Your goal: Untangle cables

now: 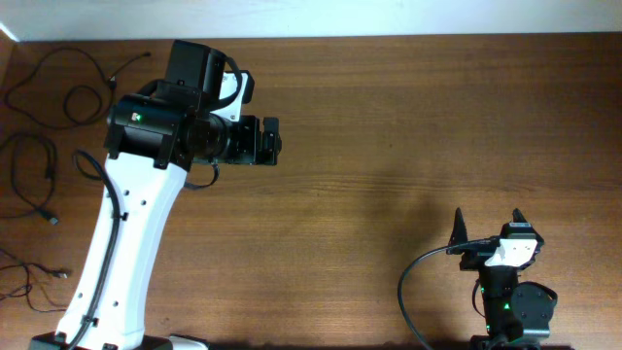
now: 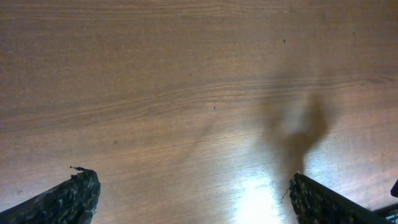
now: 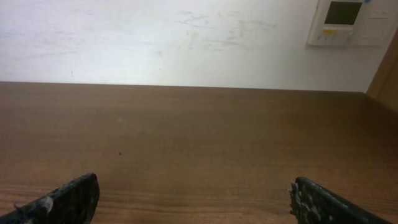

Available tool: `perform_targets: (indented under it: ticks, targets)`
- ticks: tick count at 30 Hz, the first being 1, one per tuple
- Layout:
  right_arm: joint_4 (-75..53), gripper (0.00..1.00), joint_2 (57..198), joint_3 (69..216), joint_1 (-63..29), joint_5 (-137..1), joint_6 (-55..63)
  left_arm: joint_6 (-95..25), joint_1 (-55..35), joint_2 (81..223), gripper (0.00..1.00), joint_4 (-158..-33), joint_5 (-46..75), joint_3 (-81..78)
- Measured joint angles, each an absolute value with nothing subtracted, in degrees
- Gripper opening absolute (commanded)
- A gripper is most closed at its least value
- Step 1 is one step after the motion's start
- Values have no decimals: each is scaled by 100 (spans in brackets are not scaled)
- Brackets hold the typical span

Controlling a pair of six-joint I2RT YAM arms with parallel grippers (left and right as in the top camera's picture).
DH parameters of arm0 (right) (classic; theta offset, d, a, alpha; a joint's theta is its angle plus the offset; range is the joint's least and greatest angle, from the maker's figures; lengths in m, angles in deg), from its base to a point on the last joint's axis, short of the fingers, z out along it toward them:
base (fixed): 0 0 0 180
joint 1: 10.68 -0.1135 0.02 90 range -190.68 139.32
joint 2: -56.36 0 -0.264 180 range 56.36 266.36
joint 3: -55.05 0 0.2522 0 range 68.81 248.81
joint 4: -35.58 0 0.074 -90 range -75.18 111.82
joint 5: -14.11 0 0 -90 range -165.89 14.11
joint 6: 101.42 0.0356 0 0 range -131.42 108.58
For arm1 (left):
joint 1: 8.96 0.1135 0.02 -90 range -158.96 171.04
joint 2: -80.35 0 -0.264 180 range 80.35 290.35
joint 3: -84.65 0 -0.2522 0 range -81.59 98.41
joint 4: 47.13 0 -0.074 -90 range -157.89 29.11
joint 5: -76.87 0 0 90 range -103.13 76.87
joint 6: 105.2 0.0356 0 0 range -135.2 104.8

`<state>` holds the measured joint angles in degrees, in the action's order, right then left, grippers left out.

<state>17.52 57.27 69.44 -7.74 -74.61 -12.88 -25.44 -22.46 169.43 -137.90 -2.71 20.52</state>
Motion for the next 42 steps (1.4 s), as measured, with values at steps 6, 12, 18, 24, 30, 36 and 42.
perform_targets:
  ticks: [6, 12, 18, 24, 30, 36, 42]
  targets:
    - [1752, 98, 5727, 6944, -774, -7459, -1290, -2544, -2246, 16943, 99, -13790, -271, 2052]
    - [1752, 98, 5727, 6944, -774, -7459, -1288, -2544, -2246, 16943, 99, -13790, -271, 2052]
    - [1752, 98, 5727, 6944, -774, -7461, -1285, -2544, -2246, 16943, 99, -14009, -293, 2052]
    - [1752, 98, 5727, 6944, -774, -7459, -1290, -2542, -2246, 16929, 99, -14212, -486, 1979]
    - [1752, 98, 5724, 6944, -774, -7463, -1292, -2522, -2246, 16169, 99, -13311, -816, 672]
    - [1752, 99, 5720, 6944, -774, -7485, -1290, -2354, -1977, 14156, 99, -11924, -910, -1575]
    - [1752, 98, 5716, 6944, -774, -7494, -1288, -2292, -1496, 12154, 99, -11865, -1008, -3155]
